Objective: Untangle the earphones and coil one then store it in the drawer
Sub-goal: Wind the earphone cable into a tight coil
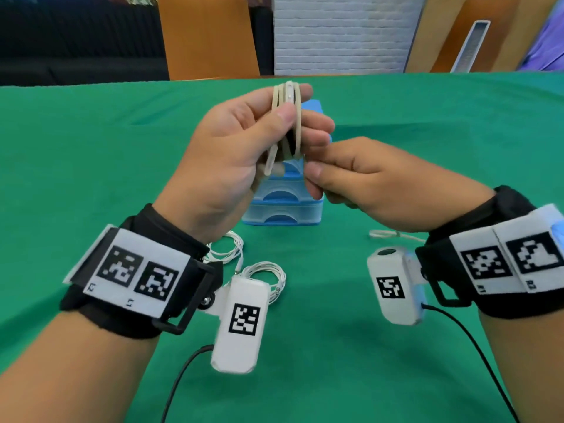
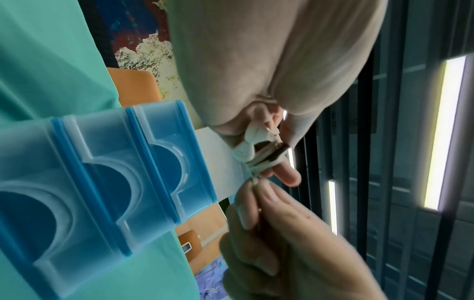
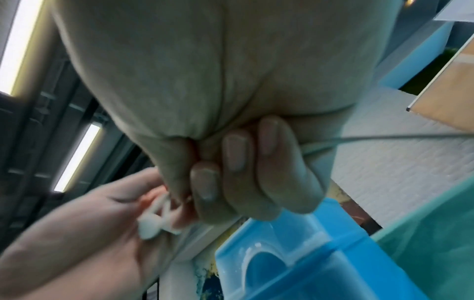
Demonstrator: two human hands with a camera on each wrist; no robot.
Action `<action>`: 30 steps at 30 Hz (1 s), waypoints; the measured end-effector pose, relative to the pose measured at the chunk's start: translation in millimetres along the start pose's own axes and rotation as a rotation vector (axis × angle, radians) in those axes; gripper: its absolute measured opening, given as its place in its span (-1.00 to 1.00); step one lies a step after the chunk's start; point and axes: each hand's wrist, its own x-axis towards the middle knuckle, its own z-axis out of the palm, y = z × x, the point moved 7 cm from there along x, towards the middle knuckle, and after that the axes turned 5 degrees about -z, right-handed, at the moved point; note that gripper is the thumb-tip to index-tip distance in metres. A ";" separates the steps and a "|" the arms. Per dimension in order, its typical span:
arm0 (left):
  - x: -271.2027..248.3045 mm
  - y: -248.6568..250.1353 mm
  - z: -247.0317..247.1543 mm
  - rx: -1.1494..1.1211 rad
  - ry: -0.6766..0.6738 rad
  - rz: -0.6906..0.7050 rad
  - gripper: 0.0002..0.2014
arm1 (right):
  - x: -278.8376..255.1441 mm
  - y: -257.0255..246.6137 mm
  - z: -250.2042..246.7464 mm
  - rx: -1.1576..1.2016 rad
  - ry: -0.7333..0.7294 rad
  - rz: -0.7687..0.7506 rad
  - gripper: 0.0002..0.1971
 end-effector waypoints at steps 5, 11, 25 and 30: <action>4.0 3.6 -9.5 0.223 0.058 0.100 -0.72 | -7.1 -23.0 -5.6 -0.041 -0.077 -0.042 -0.71; -1.5 -3.2 14.4 0.519 -0.140 0.078 -0.76 | -16.0 -31.6 -51.9 -0.167 0.246 -0.135 -0.76; -3.8 0.8 9.4 0.153 -0.061 -0.084 -0.65 | -2.8 7.6 -35.7 -0.119 0.407 -0.053 -0.64; 0.0 3.7 -0.6 -0.013 0.033 -0.011 -0.72 | 3.3 5.0 -9.6 -0.099 0.296 -0.042 -0.68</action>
